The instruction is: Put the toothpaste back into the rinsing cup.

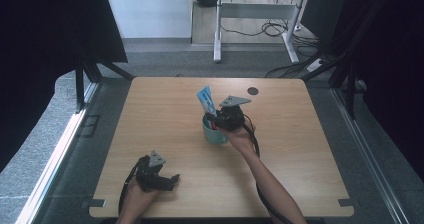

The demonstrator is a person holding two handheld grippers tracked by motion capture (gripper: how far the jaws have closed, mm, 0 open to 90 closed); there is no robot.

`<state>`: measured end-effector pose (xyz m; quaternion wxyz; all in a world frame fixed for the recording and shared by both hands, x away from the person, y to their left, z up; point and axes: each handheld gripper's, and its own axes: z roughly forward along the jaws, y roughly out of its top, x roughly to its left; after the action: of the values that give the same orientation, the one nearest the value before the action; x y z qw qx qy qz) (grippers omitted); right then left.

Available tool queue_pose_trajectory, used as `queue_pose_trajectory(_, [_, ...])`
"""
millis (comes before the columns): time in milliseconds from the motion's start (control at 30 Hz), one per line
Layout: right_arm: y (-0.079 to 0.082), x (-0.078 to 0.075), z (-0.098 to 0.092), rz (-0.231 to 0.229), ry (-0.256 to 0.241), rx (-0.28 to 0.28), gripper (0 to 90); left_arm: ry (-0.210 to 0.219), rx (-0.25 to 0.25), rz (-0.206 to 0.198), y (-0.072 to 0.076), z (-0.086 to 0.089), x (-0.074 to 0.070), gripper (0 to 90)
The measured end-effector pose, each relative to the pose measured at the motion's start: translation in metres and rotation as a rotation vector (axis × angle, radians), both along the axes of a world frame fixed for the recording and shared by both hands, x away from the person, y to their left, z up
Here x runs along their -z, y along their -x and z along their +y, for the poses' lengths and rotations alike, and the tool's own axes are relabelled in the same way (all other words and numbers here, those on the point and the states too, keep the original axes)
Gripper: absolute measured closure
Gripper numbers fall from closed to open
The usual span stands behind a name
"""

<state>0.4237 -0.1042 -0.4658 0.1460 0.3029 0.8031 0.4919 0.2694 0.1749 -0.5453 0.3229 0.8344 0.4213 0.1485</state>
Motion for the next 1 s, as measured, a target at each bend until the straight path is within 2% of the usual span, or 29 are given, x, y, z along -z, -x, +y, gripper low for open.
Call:
queue_pose_trajectory(267, [-0.0003, 0.0066, -0.0025, 0.018, 0.011, -0.004, 69.9, 0.0, 0.0, -0.001, 0.0, 0.0, 0.0001, 0.8])
queue_pose_trajectory(333, [-0.0002, 0.0079, -0.0049, 0.025, -0.007, -0.003, 70.0, 0.0, 0.0, -0.001, 0.0, -0.0001, 0.0001, 0.8])
queue_pose_trajectory(633, [-0.002, 0.0083, -0.0068, 0.039, -0.016, 0.004, 68.3, 0.0, 0.0, -0.001, 0.0, -0.0001, 0.0001, 0.8])
queue_pose_trajectory(1000, [-0.002, 0.0094, -0.0059, 0.039, 0.011, 0.0, 63.2, 0.0, 0.0, -0.001, 0.0, -0.0001, 0.0001, 0.7])
